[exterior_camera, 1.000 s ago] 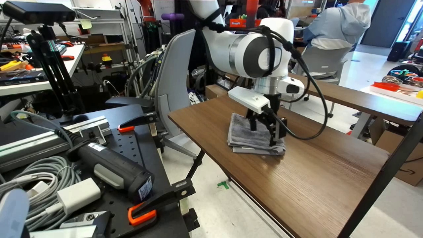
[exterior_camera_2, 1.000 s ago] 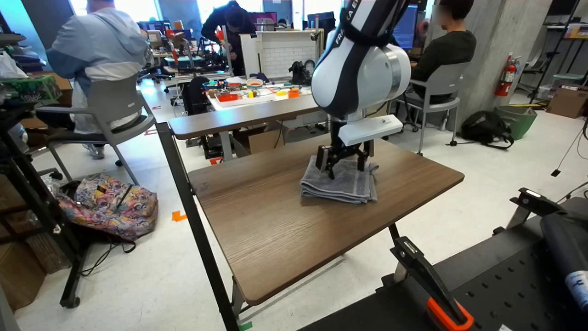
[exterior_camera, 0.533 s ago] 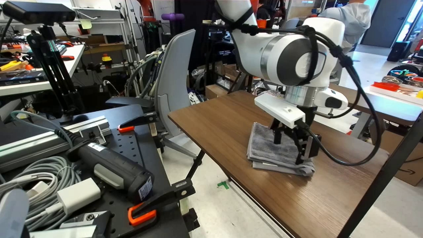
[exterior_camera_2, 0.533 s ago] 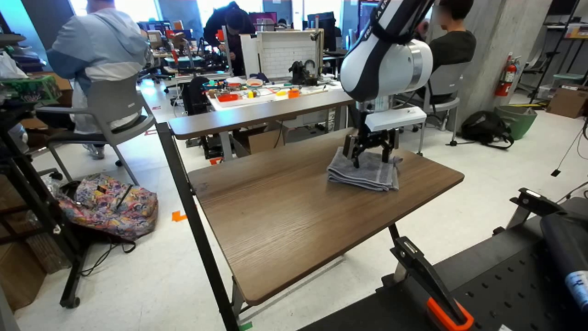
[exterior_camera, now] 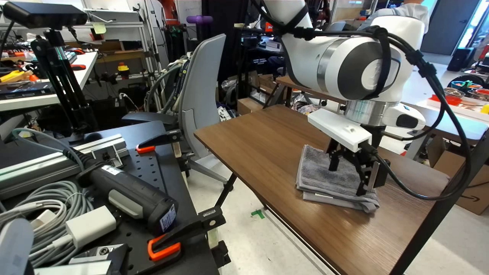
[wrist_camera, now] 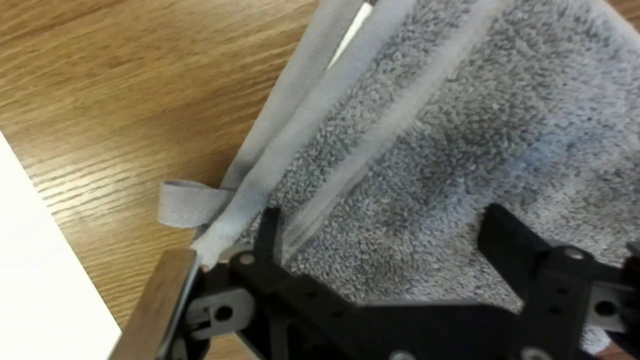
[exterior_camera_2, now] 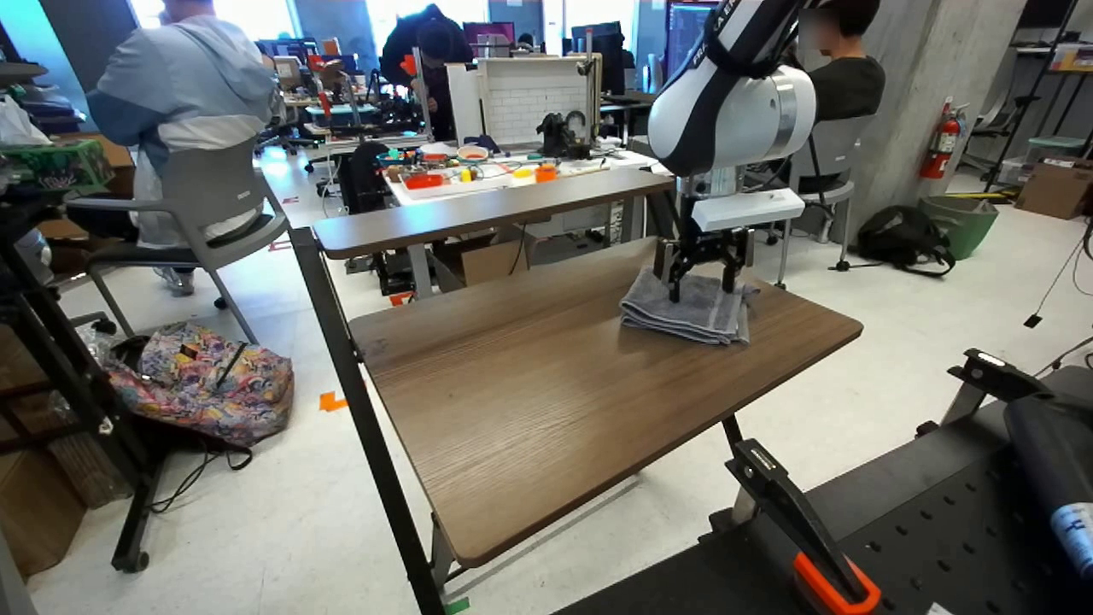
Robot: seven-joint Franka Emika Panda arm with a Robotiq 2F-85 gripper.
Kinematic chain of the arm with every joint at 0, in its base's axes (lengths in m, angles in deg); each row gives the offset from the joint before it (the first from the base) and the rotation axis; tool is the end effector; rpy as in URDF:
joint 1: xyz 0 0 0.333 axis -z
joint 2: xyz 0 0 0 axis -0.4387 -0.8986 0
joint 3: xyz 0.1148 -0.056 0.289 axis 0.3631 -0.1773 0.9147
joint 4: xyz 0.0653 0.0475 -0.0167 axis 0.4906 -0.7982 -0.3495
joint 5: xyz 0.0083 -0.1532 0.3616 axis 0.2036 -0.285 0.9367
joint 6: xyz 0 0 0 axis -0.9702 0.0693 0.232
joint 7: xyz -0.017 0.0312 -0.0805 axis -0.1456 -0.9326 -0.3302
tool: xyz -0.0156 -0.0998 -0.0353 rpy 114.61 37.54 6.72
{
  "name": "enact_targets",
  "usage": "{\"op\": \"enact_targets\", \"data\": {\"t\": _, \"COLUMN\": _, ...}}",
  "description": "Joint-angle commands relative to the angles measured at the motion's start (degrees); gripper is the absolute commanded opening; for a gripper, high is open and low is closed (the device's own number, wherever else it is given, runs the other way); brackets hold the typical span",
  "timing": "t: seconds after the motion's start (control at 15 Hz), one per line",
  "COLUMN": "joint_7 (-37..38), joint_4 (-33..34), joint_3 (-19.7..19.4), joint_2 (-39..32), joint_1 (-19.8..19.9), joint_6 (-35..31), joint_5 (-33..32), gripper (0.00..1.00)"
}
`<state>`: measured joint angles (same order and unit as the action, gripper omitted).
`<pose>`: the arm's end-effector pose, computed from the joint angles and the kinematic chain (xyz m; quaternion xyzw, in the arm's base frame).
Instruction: Move the towel to the right
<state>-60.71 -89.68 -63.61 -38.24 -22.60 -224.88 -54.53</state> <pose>0.7061 -0.0802 0.0552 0.9973 -0.0591 -0.0143 0.0415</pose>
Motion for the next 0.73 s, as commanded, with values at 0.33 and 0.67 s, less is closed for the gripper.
{"op": "enact_targets", "data": {"t": 0.33, "joint_7": -5.91, "joint_4": -10.16, "joint_3": -0.56, "joint_2": 4.25, "joint_1": -0.06, "joint_6": -9.84, "joint_5": -3.55, "gripper": 1.00}}
{"op": "enact_targets", "data": {"t": 0.67, "joint_7": -6.65, "joint_4": -13.38, "joint_3": -0.72, "joint_2": 5.44, "joint_1": -0.12, "joint_6": -11.71, "joint_5": -4.67, "gripper": 1.00}}
